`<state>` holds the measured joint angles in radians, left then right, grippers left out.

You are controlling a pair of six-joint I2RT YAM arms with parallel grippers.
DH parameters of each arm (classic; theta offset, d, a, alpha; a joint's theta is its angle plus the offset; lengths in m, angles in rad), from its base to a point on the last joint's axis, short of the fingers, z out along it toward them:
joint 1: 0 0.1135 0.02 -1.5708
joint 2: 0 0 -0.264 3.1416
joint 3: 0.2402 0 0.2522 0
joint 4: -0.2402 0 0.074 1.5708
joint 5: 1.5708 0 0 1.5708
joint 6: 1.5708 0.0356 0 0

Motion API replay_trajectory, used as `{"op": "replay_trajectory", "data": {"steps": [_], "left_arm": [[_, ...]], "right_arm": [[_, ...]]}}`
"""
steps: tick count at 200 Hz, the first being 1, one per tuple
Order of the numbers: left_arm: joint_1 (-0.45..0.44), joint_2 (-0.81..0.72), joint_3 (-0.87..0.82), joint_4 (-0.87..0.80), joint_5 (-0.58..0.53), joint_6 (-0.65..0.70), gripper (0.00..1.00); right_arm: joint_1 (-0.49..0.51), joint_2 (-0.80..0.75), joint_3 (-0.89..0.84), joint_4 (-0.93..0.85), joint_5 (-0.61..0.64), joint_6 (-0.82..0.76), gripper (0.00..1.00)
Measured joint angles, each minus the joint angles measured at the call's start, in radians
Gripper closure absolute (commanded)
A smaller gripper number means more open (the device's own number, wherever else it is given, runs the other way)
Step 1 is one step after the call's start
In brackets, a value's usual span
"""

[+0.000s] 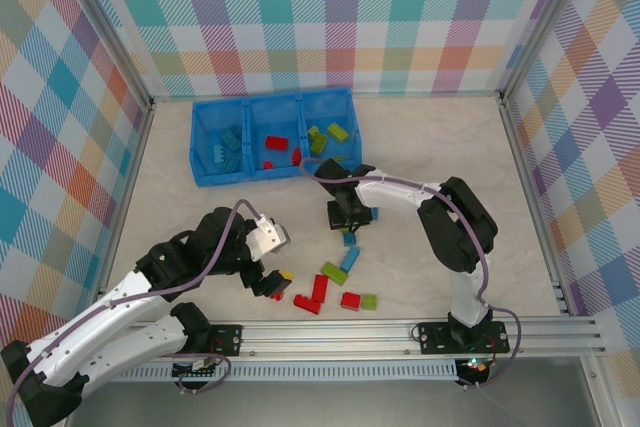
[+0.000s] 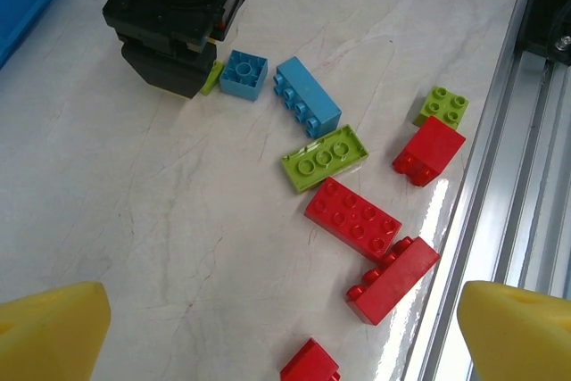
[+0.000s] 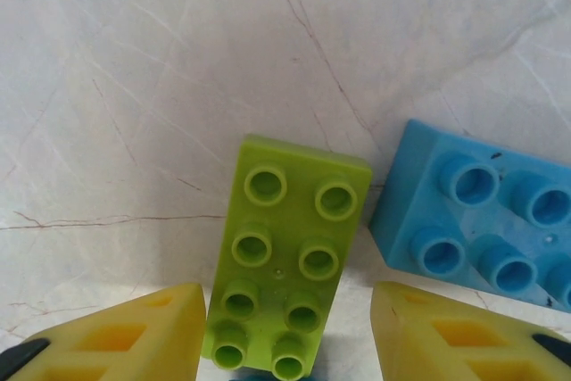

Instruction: Sort the legos into containers by color

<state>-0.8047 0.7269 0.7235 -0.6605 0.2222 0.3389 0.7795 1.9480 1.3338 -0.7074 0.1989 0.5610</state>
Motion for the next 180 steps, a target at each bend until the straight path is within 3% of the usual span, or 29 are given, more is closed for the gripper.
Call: {"op": "replay_trajectory", "data": {"steps": [30, 71, 98, 155, 180], "left_arm": [[0.000, -0.002, 0.000, 0.000, 0.000, 0.000, 0.00], [0.000, -0.002, 0.000, 0.000, 0.000, 0.000, 0.00], [0.000, -0.007, -0.006, 0.001, 0.001, 0.011, 0.00], [0.000, -0.096, -0.065, 0.028, 0.076, 0.059, 0.00], [0.000, -0.124, -0.087, 0.039, 0.020, 0.074, 0.00]], "right_arm": [[0.000, 0.006, -0.001, 0.004, -0.004, 0.000, 0.48], [0.000, 0.030, 0.007, 0.018, -0.017, 0.005, 0.67], [-0.001, 0.024, 0.011, 0.012, -0.016, 0.007, 0.73], [-0.003, -0.146, -0.024, 0.175, -0.008, -0.085, 0.76], [-0.023, -0.164, 0.058, 0.262, 0.028, -0.161, 0.76]]}}
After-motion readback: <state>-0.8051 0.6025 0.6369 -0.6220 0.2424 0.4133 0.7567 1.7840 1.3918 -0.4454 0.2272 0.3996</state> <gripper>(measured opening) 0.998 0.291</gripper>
